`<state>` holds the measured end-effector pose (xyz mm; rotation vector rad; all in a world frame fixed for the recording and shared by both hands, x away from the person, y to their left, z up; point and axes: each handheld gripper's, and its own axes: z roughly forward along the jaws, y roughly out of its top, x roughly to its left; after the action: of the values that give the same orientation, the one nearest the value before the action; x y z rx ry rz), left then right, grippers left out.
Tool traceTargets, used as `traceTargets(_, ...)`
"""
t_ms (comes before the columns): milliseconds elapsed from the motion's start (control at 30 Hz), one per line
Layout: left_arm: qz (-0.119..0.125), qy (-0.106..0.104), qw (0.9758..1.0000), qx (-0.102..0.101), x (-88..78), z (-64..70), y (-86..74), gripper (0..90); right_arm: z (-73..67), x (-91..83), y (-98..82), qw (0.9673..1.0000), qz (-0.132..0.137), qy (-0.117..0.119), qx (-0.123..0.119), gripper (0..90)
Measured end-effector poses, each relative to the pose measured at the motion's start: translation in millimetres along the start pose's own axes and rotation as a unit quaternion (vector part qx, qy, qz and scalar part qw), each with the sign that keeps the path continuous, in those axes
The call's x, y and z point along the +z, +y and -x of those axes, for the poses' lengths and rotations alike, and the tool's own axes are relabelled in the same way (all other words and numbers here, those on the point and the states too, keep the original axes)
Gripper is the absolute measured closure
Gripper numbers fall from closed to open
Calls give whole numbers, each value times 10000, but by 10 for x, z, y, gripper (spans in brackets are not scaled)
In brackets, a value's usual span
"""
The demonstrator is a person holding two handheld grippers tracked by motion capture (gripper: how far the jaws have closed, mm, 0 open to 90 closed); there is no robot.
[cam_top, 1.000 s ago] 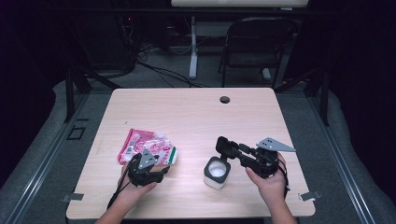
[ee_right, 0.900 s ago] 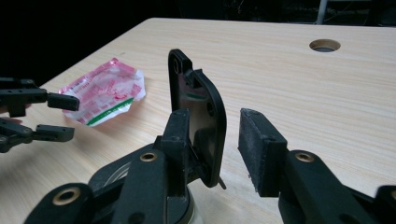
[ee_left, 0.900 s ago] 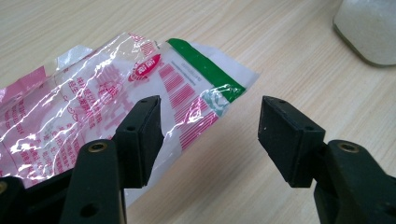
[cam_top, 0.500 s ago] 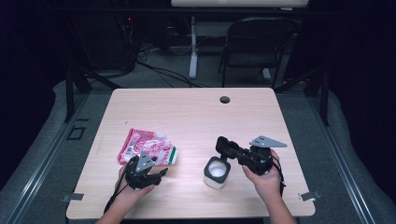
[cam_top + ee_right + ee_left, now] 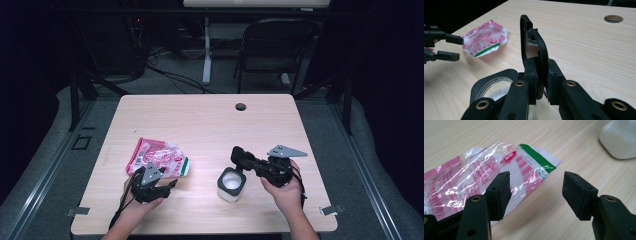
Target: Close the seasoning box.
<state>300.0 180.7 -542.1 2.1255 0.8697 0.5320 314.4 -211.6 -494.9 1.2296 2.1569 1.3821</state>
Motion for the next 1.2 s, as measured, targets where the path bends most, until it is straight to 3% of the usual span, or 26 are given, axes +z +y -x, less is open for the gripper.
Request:
traceTargets(567,117,39,9999,-54,2,-71,37,399,-146,-29,-17,9988,-37,-156,-469,843)
traceTargets(1200,154,17,9998,-128,58,-119,54,399,-317,-23,-48,9980,100,-56,-627,755)
